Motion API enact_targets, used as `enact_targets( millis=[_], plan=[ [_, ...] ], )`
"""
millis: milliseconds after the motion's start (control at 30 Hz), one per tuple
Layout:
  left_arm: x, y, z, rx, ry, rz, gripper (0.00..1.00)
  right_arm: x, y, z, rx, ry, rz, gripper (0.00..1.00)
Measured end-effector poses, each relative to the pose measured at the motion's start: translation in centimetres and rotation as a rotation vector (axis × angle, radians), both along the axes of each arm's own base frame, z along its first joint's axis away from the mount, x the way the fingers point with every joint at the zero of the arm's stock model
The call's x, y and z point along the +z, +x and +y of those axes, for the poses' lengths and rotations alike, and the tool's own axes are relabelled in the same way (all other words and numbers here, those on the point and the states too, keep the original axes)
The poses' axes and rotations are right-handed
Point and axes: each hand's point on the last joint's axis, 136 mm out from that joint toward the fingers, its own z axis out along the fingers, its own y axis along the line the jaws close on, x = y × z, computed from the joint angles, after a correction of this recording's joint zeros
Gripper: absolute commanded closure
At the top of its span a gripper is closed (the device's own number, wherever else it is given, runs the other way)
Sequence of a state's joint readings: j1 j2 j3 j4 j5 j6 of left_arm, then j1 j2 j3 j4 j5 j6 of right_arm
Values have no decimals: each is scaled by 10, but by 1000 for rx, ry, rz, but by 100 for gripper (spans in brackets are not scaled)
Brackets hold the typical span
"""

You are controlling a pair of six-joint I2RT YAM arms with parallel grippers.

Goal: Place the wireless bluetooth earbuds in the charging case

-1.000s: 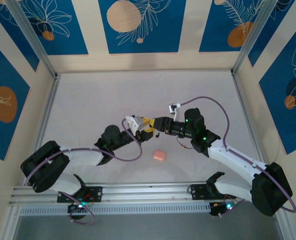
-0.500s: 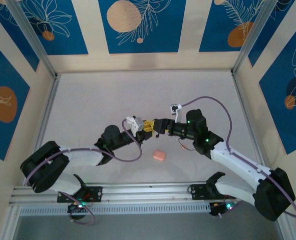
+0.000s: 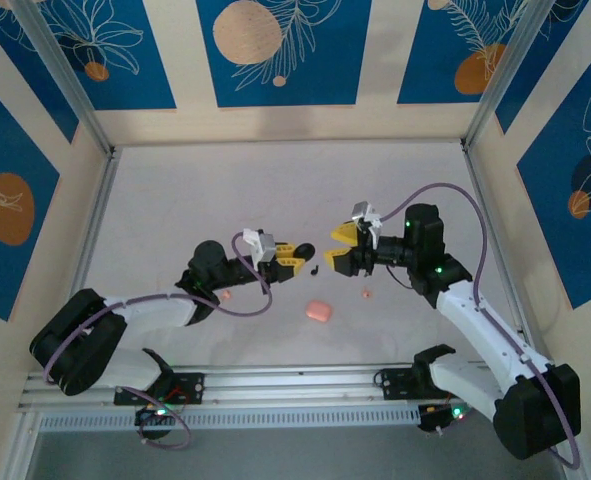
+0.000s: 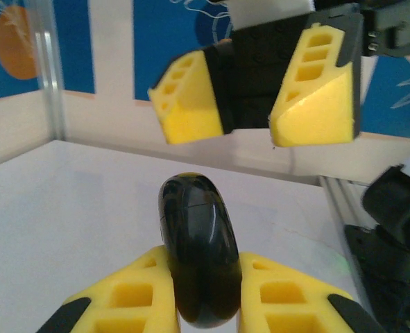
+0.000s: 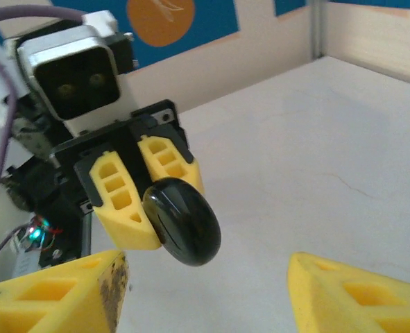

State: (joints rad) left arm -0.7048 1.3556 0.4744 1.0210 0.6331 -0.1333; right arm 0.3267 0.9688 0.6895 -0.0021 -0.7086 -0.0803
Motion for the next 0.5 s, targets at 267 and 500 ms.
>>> enact_targets(
  millis=[267,500],
  plan=[
    [10,-20,-5,-133,-9,-15,82,14,-16,13,221,-19,-117,42],
    [11,-26,-5,-171,-9,-20,82,13,-20,28,344,-36,-90,46]
  ],
)
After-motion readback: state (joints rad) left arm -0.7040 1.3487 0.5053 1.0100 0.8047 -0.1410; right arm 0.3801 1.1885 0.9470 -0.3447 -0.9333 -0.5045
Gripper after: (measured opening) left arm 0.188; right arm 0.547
